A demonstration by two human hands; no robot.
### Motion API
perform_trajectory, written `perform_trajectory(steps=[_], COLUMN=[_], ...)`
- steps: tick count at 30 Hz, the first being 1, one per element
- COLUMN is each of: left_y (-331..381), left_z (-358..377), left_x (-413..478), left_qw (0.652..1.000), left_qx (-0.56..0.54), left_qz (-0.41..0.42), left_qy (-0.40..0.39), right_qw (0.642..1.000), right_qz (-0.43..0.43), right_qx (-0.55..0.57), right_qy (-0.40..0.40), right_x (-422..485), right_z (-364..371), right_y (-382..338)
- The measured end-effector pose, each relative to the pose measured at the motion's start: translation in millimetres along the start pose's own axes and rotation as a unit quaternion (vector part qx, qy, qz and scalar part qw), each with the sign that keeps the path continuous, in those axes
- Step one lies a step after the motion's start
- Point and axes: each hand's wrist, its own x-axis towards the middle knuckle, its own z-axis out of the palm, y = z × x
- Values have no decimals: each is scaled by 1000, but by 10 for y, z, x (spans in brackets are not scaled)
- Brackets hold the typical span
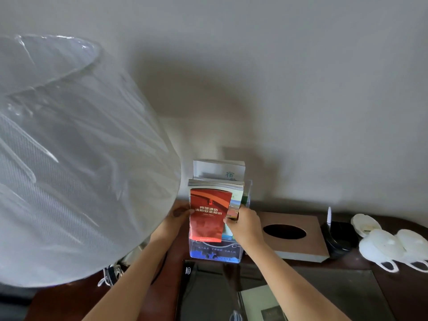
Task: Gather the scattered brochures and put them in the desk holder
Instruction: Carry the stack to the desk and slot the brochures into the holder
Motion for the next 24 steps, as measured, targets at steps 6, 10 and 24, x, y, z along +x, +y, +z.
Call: perform_trajectory(steps=[6,10,24], left_y=[40,-94,-882], left_z=[85,55,180], left_x=[71,127,70], left_qw=[1000,998,994], left_qx=[2,43,106], left_qz=[25,46,-14], left_qy=[-1,1,34], right_qw=[1000,1000,996], right_qz=[-12,-3,42], right_qx=[24,21,-35], right_qy=[15,2,-69], right_x=[-1,4,-151], right_z=[-34,3,390], right_y=[44,86,241])
